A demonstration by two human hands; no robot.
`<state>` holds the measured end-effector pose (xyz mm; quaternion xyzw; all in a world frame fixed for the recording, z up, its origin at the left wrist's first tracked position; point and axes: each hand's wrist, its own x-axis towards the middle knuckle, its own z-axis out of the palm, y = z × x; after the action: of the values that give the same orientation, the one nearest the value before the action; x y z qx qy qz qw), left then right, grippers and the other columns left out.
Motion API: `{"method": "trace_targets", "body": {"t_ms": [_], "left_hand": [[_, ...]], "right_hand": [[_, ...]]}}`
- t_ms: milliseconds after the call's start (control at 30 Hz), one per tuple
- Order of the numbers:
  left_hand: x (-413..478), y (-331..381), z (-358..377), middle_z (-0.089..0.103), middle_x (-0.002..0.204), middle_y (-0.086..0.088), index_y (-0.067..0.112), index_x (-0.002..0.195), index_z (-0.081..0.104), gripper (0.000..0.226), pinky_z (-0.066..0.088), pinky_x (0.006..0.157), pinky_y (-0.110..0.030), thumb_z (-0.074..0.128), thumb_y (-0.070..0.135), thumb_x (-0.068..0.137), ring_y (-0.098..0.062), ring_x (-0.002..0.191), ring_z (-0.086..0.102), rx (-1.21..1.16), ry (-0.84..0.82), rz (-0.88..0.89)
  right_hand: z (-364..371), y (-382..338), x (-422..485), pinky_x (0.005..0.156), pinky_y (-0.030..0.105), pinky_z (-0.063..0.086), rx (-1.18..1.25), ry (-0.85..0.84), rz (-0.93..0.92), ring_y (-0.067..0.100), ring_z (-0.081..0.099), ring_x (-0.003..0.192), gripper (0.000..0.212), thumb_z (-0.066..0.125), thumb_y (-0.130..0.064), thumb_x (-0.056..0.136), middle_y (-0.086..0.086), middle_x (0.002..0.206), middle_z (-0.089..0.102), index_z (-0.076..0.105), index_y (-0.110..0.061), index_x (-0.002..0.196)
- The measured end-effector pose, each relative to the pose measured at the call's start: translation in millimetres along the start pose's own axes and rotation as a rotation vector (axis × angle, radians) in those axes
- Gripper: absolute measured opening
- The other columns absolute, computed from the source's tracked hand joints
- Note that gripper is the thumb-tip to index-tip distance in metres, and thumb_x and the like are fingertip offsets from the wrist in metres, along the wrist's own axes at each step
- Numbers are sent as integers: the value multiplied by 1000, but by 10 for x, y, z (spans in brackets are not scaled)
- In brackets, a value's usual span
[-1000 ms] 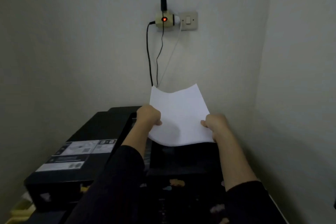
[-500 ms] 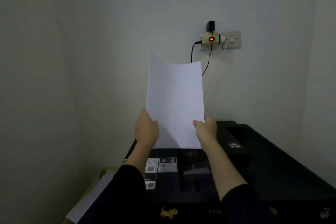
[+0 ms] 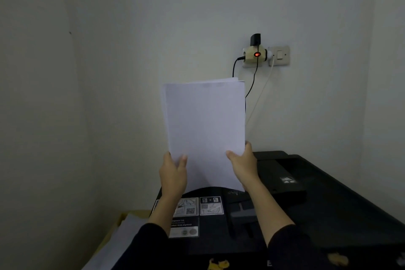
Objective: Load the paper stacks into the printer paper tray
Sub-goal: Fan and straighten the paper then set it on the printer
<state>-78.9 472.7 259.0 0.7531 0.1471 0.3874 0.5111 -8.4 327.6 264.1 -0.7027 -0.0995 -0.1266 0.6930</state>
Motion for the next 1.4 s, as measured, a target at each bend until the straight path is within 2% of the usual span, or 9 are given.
{"method": "trace_targets", "body": {"t_ms": [100,267,367,533,667,800,1000,1167,1400], "left_hand": [[67,3,-47,56,124,-13,-2,130,47,45,38,91,-28,54,26,95,-25,116,52,-66,19,5],[228,120,-55,49,138,-6,9,140,37,50,37,107,-31,54,26,95,-19,128,46,-148,38,104],[264,152,-37,57,117,-4,2,127,45,35,39,84,-22,50,20,97,-24,111,57,-127,56,114],[319,173,7,56,127,-19,-3,135,38,43,39,87,-28,48,18,98,-32,115,54,-86,81,83],[409,155,45,60,114,-23,-8,119,47,31,39,78,-30,46,17,99,-34,107,58,-60,79,76],[439,223,43,57,117,-22,-6,121,44,31,43,84,-36,42,16,100,-33,109,56,-44,99,85],[437,67,75,49,132,-21,-6,136,32,41,41,98,-36,43,9,99,-32,121,52,-7,88,99],[453,-12,84,57,103,-22,2,98,42,14,37,72,-30,47,15,98,-29,91,54,0,113,64],[366,-129,95,62,115,-22,-4,112,50,28,38,79,-27,52,20,96,-33,106,59,-58,123,-39]], "right_hand": [[-1,33,2,81,28,43,2,30,40,19,55,98,44,61,-26,89,6,120,60,51,-9,128],[27,-57,39,85,25,43,-16,127,-87,21,58,108,45,69,-22,85,6,122,61,54,-4,124],[70,-95,53,89,24,39,-52,134,-120,25,54,117,52,66,-18,88,9,128,55,44,-3,132],[104,-100,93,78,25,40,-139,174,-122,26,58,99,28,61,-15,91,18,113,61,53,5,110],[172,-149,117,73,25,40,-111,218,-136,29,60,91,20,62,-7,89,21,103,62,54,8,98],[231,-191,140,65,23,42,-90,231,-145,38,60,95,21,60,-6,91,27,104,61,52,11,102],[290,-36,109,95,31,45,-60,128,-120,26,56,109,40,57,-2,91,16,125,56,42,1,127],[260,33,183,94,32,45,-28,109,-51,29,58,111,35,59,-7,90,15,122,60,53,-1,123],[232,133,216,88,29,45,-1,56,25,22,58,98,31,58,-9,91,15,119,64,58,-2,121]]}}
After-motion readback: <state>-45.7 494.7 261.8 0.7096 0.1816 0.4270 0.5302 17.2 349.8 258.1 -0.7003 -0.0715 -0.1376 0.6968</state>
